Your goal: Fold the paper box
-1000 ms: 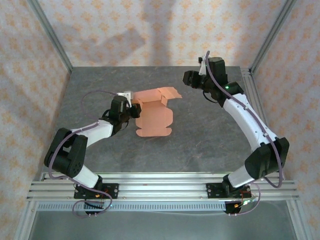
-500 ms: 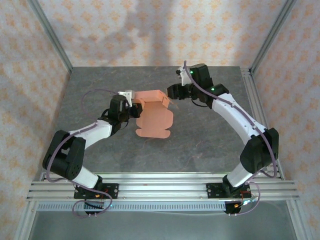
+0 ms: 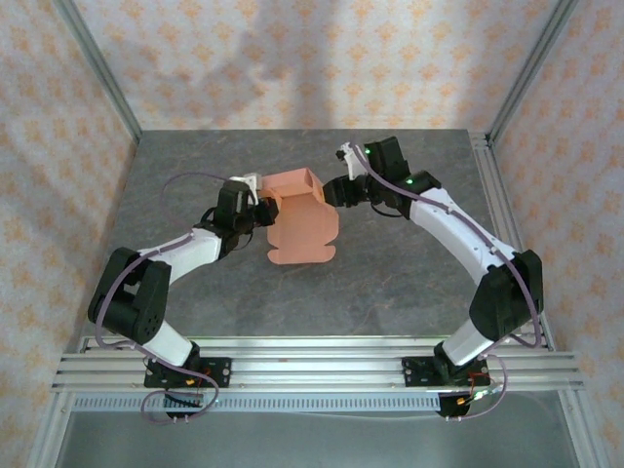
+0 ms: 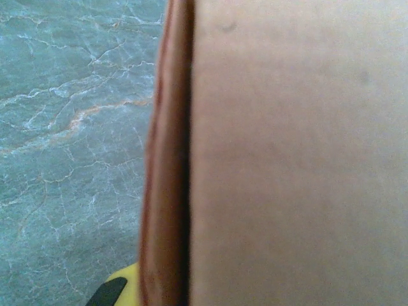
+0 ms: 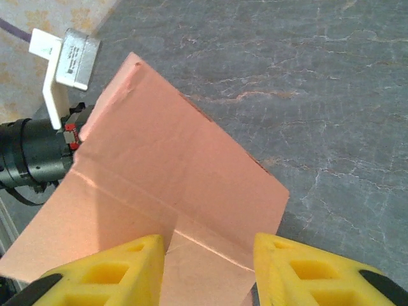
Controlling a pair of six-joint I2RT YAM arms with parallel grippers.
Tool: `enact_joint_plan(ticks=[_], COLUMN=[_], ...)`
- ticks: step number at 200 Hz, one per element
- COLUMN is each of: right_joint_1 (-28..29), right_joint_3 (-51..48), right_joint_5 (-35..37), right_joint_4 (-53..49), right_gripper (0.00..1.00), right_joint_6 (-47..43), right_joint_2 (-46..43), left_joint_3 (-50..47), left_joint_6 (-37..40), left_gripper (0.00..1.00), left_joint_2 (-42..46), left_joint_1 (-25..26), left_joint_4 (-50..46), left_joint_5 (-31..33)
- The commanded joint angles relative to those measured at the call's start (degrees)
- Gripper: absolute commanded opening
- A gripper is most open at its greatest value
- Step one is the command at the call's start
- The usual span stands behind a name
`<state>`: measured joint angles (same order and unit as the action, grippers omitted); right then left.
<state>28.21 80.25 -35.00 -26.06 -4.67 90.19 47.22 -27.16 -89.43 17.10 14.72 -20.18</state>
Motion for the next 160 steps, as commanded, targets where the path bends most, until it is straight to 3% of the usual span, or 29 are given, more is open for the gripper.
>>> enact_joint_plan(ticks=[1,101,160], right_joint_1=[0.6,4.2,7.9], right_joint_3=[0.6,7.1,10.1], right_joint_5=[1.4,8.1,20.7], right_joint_4=[1.1,-2.6,-3.9], right_gripper=[0.41,0.4,0.37], right_joint_6=[-1.8,-7.9,-12.2], right_joint_2=[-0.5,5.6,8.6], left_joint_3=[1.0,1.6,1.7], left_joint_6=[-0.4,0.5,0.8], left_gripper=[0.0,0.0,0.0], left_joint_2=[-0.3,-0.3,-0.7], left_joint_1=[-0.3,-0.3,-0.3], left_joint_4=[0.7,0.1,0.3], left_joint_5=[-0.4,-1.7,-2.5])
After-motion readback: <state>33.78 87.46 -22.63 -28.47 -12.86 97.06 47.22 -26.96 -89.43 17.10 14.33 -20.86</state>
